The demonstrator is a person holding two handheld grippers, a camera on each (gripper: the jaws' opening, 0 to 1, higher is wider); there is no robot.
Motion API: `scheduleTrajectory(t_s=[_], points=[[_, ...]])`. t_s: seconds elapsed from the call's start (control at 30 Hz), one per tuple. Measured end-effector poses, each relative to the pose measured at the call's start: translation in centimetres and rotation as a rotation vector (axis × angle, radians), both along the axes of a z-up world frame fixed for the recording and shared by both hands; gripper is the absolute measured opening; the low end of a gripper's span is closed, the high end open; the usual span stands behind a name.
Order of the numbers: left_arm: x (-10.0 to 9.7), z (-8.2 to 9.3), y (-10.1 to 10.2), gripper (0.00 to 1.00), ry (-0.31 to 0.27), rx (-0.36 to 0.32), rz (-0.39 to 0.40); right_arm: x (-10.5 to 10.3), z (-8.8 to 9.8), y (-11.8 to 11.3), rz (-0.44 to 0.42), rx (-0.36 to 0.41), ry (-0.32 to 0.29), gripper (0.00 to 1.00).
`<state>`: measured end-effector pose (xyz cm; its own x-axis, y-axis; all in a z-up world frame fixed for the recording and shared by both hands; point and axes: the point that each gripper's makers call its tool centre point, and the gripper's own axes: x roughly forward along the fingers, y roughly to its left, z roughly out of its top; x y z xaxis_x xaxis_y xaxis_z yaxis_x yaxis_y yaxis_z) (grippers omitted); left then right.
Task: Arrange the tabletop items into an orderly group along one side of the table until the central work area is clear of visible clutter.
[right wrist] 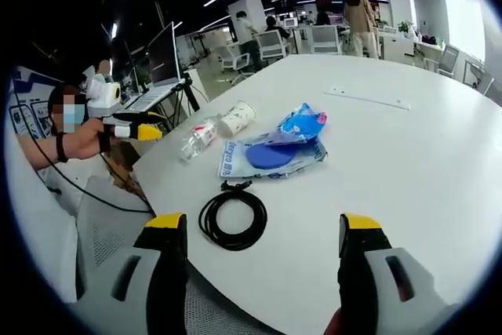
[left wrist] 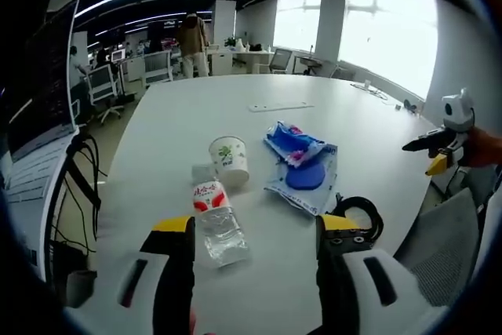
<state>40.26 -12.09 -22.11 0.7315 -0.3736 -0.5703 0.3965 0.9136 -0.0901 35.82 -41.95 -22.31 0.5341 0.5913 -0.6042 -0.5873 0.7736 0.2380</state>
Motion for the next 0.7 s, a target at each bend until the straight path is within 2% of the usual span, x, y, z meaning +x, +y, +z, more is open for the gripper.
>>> scheduleTrajectory(t_s=[0.7], points=[[3.4, -1.7, 0.7, 0.6, 0.029, 0.04, -0.017, -1.1, -0.2, -0.7, -0.008, -0.005, 0.017, 0.78]])
